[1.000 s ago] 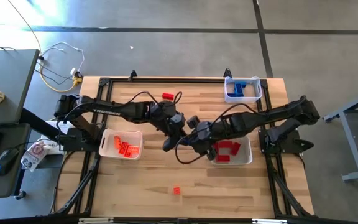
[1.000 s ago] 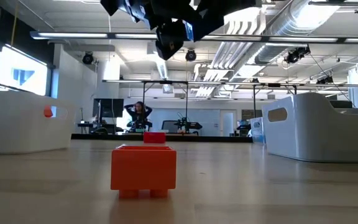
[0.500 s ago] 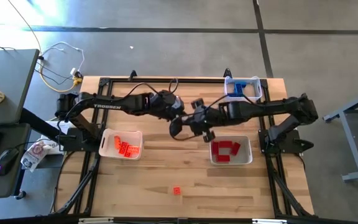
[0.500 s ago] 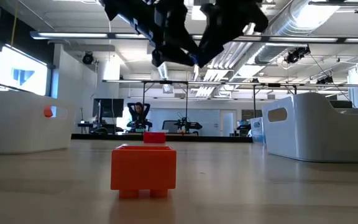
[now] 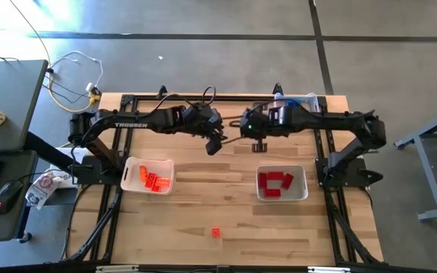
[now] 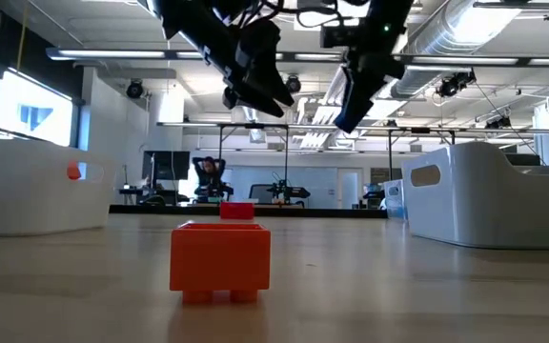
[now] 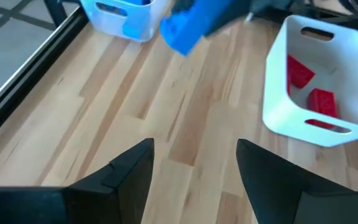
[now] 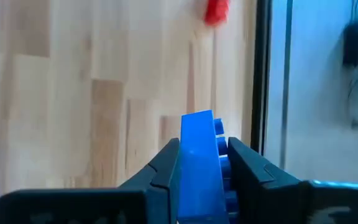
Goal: Sort & place blocks by color
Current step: Put the blue game piece into the transparent bin
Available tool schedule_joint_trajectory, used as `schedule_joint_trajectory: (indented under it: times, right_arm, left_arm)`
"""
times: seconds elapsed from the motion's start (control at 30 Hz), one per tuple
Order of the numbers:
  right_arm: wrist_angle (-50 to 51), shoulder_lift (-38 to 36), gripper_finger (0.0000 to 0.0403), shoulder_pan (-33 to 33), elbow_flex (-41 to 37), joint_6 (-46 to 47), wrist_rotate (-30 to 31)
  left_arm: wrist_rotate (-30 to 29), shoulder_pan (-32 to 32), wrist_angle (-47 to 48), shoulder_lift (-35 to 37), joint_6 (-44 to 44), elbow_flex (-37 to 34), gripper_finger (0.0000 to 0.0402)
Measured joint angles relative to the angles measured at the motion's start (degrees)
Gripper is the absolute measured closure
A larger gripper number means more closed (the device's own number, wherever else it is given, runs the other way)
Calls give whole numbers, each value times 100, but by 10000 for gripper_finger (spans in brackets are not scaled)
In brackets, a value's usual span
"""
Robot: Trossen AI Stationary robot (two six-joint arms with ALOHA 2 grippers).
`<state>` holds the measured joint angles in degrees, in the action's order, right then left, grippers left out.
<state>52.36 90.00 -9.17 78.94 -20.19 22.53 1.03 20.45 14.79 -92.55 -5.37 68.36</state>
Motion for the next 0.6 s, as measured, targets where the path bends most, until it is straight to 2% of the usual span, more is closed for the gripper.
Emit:
schedule_joint_trajectory:
  times: [0.2,0.6]
  right_arm:
    - [330,0,316,-592,0,704,418]
    - [566,-2,320,-2196,0,1652,427]
  left_arm:
    - [-47,66,248,0,0,0,190]
    - [-59,57,346,0,4,0,190]
